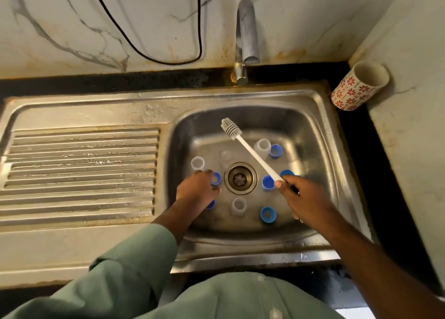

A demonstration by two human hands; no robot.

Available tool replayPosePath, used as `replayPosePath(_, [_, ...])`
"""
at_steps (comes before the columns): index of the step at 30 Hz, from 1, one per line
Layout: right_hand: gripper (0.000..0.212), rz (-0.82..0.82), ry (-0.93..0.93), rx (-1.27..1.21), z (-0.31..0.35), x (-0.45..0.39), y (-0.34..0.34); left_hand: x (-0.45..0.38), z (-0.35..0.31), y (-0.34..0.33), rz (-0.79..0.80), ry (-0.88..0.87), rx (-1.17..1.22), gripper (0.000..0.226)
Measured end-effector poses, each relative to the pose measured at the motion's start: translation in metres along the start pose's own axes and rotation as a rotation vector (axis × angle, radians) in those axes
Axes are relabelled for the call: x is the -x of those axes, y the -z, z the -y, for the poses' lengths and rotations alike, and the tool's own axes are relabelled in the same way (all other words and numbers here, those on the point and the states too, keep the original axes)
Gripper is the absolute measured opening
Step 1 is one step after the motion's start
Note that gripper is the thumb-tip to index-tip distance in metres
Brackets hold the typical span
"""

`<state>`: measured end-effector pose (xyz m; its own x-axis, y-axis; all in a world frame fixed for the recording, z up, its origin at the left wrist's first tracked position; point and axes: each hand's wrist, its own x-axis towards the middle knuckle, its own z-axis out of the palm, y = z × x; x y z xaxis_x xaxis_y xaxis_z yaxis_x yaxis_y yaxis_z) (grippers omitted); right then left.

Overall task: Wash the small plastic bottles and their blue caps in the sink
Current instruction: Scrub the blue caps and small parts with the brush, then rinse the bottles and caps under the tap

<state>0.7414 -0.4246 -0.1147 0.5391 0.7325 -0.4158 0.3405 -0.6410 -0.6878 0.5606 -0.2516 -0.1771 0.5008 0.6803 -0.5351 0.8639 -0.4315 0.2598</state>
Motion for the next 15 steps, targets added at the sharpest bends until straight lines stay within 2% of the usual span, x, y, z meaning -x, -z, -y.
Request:
replayPosePath(2, [0.015, -0.040, -0.005, -0.031, 0.003, 0.012, 0.006, 0.010, -0.005, 0.013, -0.082, -0.020, 0.044, 0.030])
replayPosePath(6, [0.014, -0.230, -0.051, -0.248, 0.006, 0.035, 0.037, 0.022, -0.052, 0.043, -0.203, -0.160, 0.055, 0.046])
replayPosePath(15, [0.011, -0.376, -0.100, -0.635, 0.007, 0.048, 0.136, -0.012, -0.205, 0.094, -0.312, -0.494, -0.052, 0.057])
